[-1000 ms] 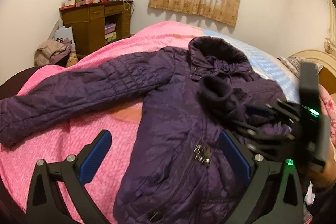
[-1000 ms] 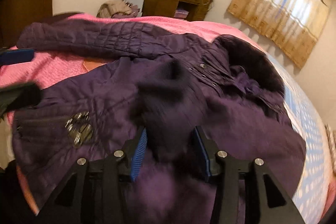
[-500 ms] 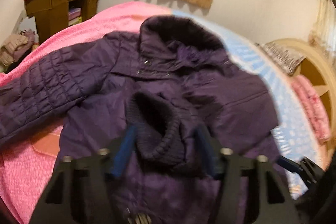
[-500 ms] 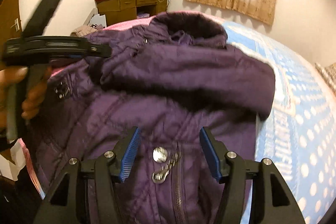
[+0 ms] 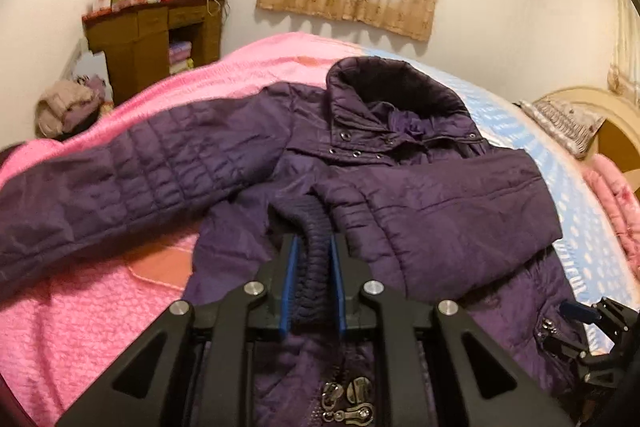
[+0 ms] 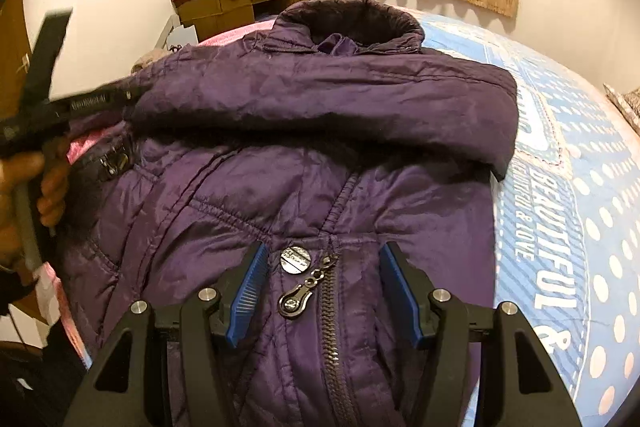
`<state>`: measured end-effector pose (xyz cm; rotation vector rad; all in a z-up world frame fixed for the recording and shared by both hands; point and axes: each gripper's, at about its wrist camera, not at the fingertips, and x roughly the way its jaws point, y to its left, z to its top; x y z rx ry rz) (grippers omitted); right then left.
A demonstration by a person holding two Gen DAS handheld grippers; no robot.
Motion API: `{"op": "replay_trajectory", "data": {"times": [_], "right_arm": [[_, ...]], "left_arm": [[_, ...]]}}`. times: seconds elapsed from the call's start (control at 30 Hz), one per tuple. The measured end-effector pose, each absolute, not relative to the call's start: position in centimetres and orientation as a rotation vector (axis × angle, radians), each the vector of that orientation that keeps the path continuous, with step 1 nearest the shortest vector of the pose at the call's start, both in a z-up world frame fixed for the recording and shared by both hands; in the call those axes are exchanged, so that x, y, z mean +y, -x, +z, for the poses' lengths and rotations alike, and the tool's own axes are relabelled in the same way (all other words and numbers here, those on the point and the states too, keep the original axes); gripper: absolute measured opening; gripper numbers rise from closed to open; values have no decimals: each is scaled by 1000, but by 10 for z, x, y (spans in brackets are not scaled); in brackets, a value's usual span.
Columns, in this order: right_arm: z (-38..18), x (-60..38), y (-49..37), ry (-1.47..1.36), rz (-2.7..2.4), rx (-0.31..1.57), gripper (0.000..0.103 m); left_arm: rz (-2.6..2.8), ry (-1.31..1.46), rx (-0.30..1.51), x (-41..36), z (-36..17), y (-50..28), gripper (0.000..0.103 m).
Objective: Fold large clothes
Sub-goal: 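Fold the held sleeve across the jacket front with the right gripper, release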
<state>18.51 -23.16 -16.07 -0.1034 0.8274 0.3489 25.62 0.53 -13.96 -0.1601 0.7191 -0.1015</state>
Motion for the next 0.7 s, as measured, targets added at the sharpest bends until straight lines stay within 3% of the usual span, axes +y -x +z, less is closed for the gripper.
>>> {"op": "replay_trajectory", "data": {"times": [0.2,0.27,0.33,0.43,0.53,0.7], "right_arm": [[-134,-266,-207,64,257,804,59],[-122,-280,-222,54,197,782,59],[-110,-291,-241,41,116,766,59],[-100,-298,-266,17,76,749,60],[-98,-294,-292,-24,61,727,60],[-118,-274,-327,-11,65,730,61]], "left_arm": [[-84,47,730,-9,-139,-236,17],[-78,35,724,-8,-132,-227,21],[-45,33,678,-4,-114,-220,55],[0,49,532,-1,-78,-214,91],[-2,18,486,-19,-64,-233,98],[-35,-89,568,-62,-96,-280,98]]}}
